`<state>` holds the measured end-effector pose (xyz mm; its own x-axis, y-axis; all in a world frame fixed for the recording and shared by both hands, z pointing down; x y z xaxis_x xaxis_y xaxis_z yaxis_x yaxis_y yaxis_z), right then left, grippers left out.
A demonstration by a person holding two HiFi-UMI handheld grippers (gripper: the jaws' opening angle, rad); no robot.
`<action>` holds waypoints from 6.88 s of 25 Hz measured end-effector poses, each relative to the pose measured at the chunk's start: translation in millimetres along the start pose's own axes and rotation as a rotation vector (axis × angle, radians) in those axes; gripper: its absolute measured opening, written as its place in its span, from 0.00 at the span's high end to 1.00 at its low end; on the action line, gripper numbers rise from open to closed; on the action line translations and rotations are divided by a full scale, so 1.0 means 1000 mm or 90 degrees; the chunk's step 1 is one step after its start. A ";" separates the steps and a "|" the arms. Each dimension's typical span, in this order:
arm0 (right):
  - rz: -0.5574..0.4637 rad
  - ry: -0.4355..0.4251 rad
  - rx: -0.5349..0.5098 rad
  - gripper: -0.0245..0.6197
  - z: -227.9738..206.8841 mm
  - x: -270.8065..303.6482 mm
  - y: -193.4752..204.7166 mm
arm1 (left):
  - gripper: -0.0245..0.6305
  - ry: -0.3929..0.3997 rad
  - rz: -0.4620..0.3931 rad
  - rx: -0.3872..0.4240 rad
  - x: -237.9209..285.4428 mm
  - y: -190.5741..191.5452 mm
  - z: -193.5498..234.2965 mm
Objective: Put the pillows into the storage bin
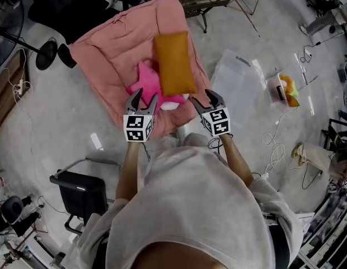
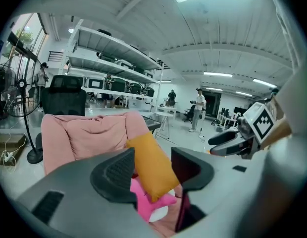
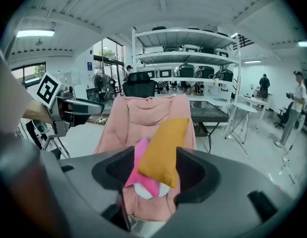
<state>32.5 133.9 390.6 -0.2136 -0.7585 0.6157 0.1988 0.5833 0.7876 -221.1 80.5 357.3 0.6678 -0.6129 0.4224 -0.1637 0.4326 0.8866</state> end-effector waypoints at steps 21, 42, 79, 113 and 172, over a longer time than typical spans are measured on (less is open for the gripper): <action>0.176 -0.172 0.003 0.36 -0.046 0.130 0.080 | 0.61 -0.023 0.091 -0.055 0.094 0.023 -0.004; 0.339 -0.264 0.013 0.58 -0.042 0.240 0.122 | 0.61 -0.040 0.134 -0.070 0.126 0.054 -0.003; 0.081 0.097 0.149 0.73 -0.265 -0.025 0.109 | 0.61 0.259 0.155 0.090 0.309 -0.024 -0.188; 0.138 0.075 0.186 0.30 -0.306 0.060 0.174 | 0.61 0.221 0.180 0.072 0.348 -0.009 -0.197; 0.430 -0.425 -0.937 0.52 0.052 0.383 0.109 | 0.61 -0.134 0.108 -0.202 0.103 0.106 0.094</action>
<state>-77.1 -78.2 713.4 0.0181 -0.0564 0.9982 0.9551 -0.2942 -0.0339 -238.3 1.2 512.7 0.4827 -0.6231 0.6154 -0.0052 0.7007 0.7135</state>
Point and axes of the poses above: the fingertips, and each gripper's own axes: x forward along the fingers, z to its left, y out of its underside, the point moved 7 cm from there along -x, backward along the fingers, and after that the axes turned 6 degrees about y, right-handed, at the moved point
